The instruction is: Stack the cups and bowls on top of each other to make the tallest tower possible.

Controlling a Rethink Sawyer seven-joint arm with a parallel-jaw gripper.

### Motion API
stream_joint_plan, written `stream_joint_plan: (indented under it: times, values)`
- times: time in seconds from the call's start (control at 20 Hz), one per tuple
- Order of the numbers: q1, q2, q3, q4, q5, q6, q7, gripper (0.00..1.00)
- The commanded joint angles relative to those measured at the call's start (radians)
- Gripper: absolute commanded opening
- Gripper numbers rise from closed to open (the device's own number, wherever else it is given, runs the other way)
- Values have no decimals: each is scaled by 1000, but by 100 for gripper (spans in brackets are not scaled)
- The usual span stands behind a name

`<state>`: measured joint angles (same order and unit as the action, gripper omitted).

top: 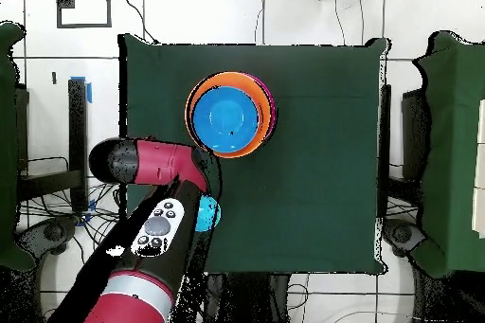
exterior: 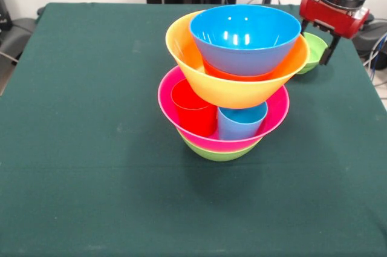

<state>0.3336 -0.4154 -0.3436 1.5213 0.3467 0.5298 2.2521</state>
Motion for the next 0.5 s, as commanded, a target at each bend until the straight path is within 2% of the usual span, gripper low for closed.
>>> stream_joint_plan:
  times: [0.05,0.5]
  values:
    - [6,41,143,48,14,-74,144,100]
    - [6,94,127,20,19,-99,157,100]
